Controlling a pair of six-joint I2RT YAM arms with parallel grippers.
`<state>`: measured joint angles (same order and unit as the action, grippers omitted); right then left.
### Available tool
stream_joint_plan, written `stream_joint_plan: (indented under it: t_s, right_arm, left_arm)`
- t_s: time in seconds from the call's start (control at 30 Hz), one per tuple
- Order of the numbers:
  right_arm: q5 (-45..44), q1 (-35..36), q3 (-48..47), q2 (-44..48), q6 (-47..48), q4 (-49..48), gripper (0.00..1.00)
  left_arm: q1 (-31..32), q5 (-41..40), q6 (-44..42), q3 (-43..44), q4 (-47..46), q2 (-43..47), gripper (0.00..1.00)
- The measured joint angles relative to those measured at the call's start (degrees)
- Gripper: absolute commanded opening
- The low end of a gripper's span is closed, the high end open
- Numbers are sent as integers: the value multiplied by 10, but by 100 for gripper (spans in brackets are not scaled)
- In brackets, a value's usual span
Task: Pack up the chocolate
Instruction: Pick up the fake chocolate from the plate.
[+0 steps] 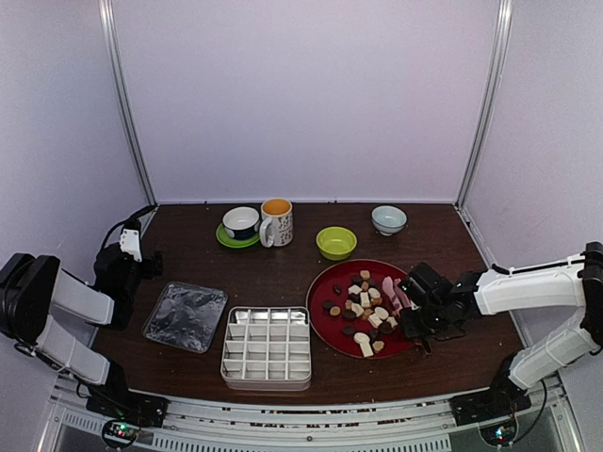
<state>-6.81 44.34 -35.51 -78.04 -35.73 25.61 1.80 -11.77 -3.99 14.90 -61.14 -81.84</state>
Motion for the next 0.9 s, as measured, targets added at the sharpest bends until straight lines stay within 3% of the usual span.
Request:
stream_joint_plan:
  t_s: [0.3, 0.9]
  right_arm:
    - [-4, 0, 4, 38, 9, 8, 21]
    - [-10, 0, 4, 117, 26, 16, 18]
  left_arm:
    - [0, 0, 0, 0, 0, 0, 98]
    - [0, 0, 0, 0, 0, 0, 98]
